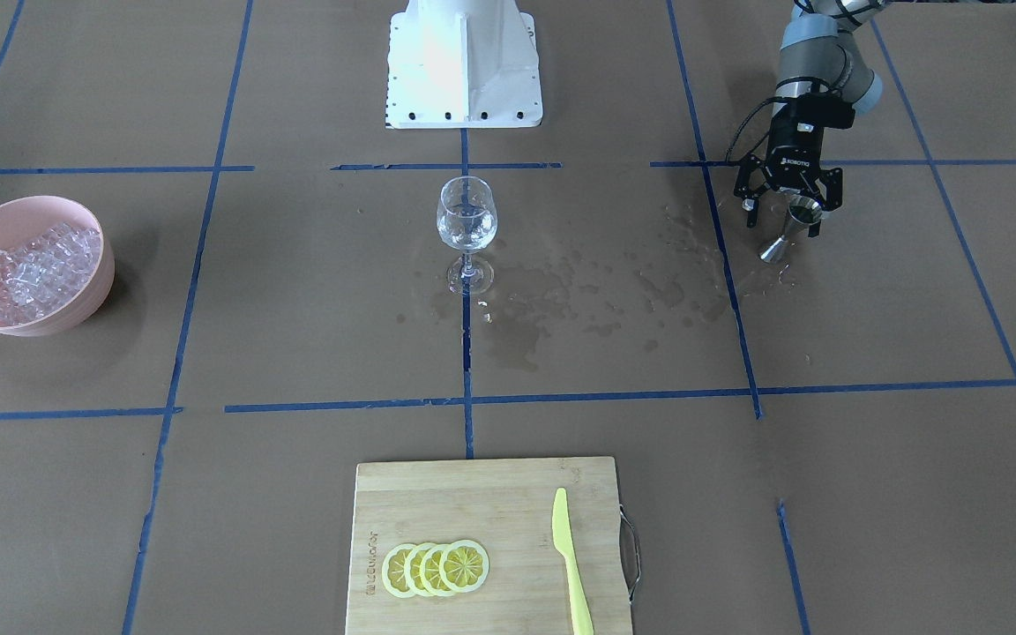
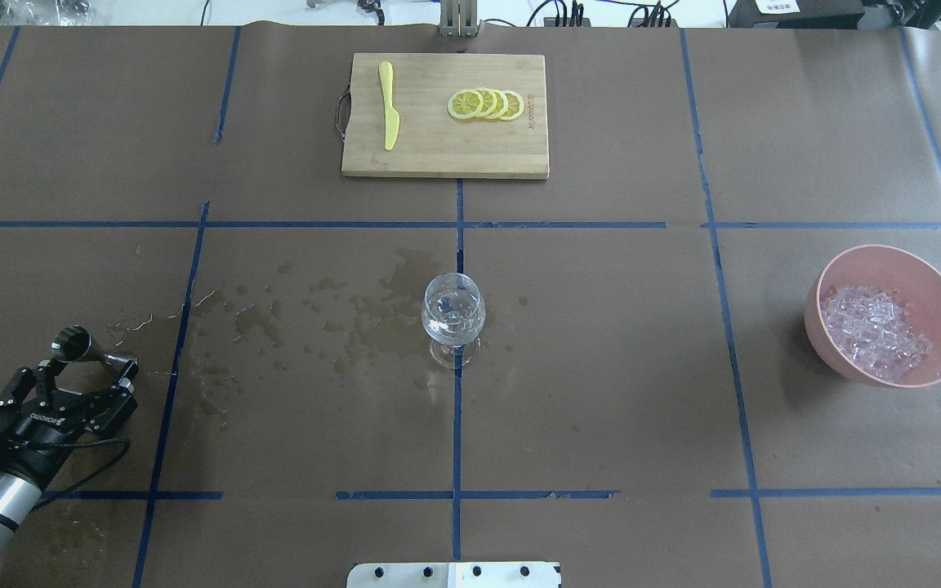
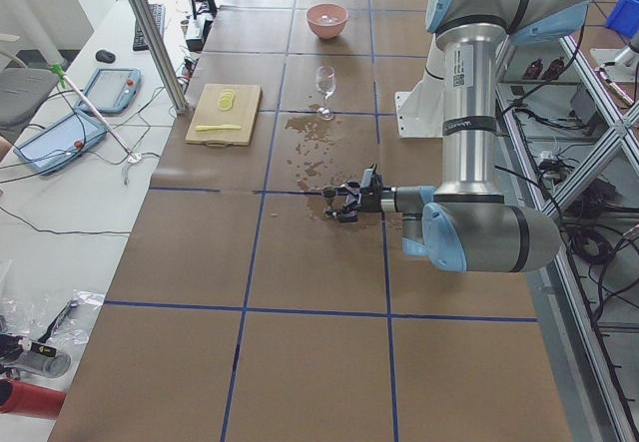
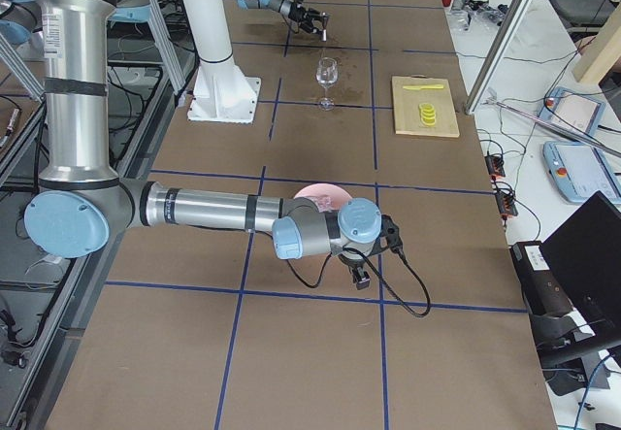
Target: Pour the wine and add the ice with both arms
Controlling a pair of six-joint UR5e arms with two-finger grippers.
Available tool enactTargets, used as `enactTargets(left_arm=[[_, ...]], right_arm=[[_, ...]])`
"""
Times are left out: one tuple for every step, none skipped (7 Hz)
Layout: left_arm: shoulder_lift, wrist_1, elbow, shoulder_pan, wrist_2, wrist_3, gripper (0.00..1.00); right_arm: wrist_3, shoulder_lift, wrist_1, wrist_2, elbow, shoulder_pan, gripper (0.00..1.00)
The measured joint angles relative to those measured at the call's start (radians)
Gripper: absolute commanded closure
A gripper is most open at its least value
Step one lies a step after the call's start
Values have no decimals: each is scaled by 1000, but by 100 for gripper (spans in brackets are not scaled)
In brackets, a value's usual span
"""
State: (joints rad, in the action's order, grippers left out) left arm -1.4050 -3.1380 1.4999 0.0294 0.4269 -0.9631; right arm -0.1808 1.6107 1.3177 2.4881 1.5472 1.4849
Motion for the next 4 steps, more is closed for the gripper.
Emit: enactTargets(left_arm=[[-4,0,-6,1,-2,1,1],[-6,-1,-12,1,-3,2,1],[-6,-2,-23,1,-3,2,1],[-6,-4,-32,2,-2,1,1]], right_arm=[[-1,0,0,0,0,0,0],[-1,0,-1,1,1,0,0],[-1,0,-1,0,1,0,0],[-1,0,-1,0,2,0,0]])
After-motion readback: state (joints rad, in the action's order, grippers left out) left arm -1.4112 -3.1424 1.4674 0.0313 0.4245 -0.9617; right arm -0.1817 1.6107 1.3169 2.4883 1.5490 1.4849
